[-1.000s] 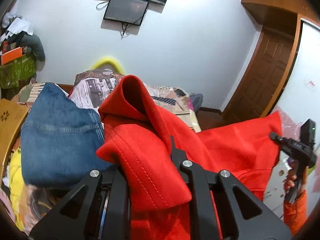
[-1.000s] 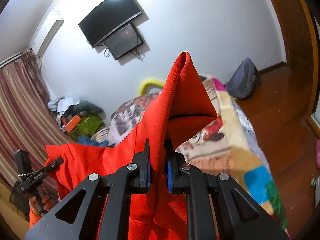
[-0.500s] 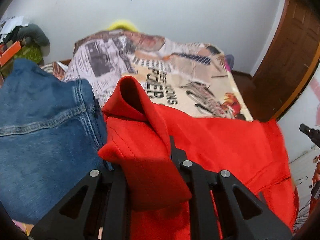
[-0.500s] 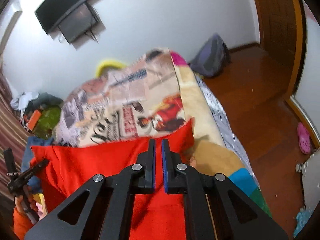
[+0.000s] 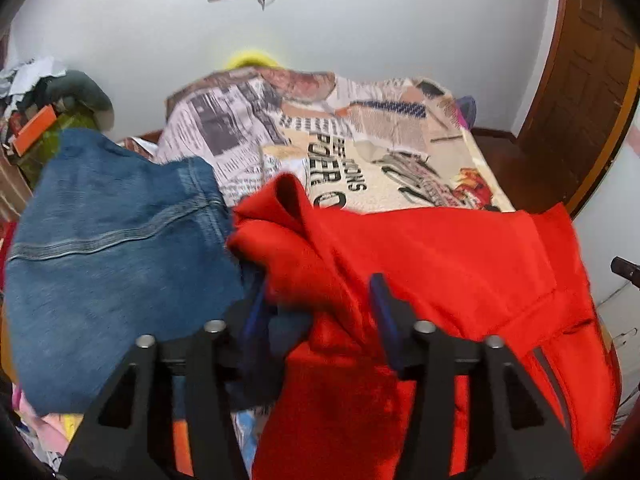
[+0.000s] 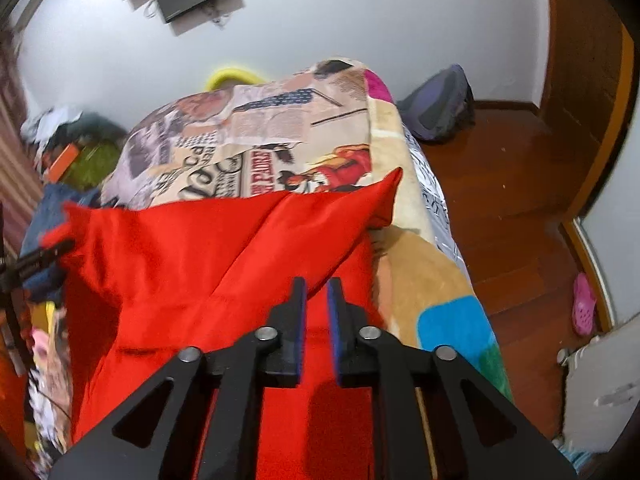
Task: Fold large clothes
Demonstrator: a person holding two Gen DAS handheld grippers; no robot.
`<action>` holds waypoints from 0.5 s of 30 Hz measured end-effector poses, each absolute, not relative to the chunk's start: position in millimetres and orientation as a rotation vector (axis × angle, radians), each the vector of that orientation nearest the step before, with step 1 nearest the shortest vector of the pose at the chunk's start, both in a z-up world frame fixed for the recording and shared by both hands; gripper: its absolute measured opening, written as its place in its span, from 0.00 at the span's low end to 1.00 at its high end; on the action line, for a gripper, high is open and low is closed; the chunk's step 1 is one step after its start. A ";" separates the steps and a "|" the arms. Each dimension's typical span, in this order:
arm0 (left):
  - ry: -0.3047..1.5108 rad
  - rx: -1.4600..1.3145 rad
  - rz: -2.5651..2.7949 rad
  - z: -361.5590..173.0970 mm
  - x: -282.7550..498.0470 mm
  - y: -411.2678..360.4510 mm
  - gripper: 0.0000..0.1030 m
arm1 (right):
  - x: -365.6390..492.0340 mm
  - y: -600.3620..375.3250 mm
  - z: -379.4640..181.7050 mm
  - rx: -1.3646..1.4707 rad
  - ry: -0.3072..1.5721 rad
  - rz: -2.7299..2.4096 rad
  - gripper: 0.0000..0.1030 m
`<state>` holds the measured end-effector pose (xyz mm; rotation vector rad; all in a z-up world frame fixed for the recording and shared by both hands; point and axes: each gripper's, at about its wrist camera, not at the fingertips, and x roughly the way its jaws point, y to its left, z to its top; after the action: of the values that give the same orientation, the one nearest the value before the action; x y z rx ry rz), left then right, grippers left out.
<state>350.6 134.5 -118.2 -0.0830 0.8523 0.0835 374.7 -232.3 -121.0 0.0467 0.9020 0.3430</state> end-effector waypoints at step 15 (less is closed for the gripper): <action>0.871 -0.115 0.073 -116.3 217.3 163.1 0.82 | 257.3 -248.0 -84.8 -0.053 0.814 0.307 0.57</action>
<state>217.3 163.1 -116.3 -0.1149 0.8715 0.0729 257.3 -248.0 -84.8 -0.0531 0.8143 0.3075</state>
